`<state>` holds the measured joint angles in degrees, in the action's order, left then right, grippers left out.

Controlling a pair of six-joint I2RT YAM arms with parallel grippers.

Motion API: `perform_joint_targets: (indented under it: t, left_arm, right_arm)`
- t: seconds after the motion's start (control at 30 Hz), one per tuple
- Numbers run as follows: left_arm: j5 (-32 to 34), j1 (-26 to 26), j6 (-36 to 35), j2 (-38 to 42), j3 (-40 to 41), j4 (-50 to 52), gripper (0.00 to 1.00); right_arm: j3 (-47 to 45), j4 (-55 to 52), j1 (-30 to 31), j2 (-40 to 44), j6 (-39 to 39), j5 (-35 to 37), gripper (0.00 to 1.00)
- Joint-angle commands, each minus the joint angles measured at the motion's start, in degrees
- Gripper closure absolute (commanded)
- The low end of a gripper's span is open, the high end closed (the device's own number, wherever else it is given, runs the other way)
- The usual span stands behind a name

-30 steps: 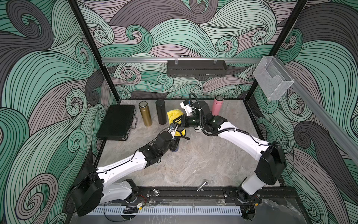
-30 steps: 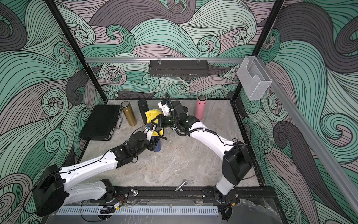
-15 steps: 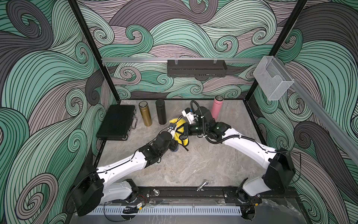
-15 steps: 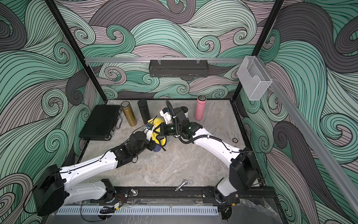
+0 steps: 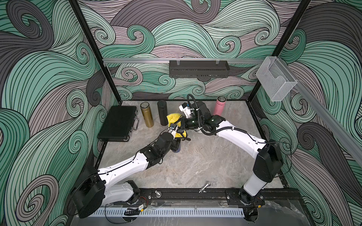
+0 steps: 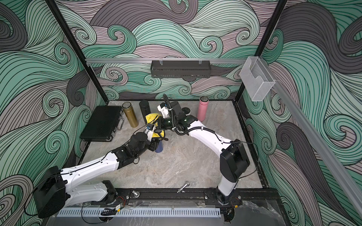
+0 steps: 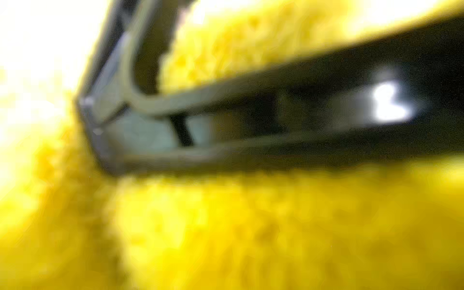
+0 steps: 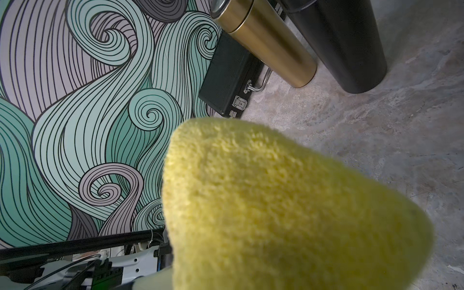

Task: Wipe the surface of the thermos
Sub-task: Wipe the dirt from the surface of the thermos.

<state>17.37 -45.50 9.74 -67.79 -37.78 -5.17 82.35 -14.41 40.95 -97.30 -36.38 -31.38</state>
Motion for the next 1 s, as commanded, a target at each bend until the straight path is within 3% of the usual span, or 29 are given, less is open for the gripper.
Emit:
perform_joint_targets:
  t: [0.0, 0.37, 0.73, 0.97]
  left_arm:
    - [0.19, -0.03, 0.02, 0.17, -1.22, -3.18, 0.53]
    - [-0.25, 0.14, 0.11, 0.16, -0.99, -3.17, 0.53]
    - [-2.42, 0.14, 0.02, -0.11, -0.89, -3.8, 0.54]
    - [-1.57, 0.14, 0.02, -0.67, -0.98, -4.31, 0.53]
  right_arm:
    - [-3.7, 1.49, 0.7, 3.55, -0.75, -1.23, 1.0]
    - [-14.76, 1.71, 2.04, 12.95, -2.12, 1.47, 1.0]
    - [0.99, 0.17, -0.5, 2.12, 0.79, 0.34, 1.0]
    - [-3.03, 1.95, 0.1, 3.8, -1.14, -0.96, 1.0]
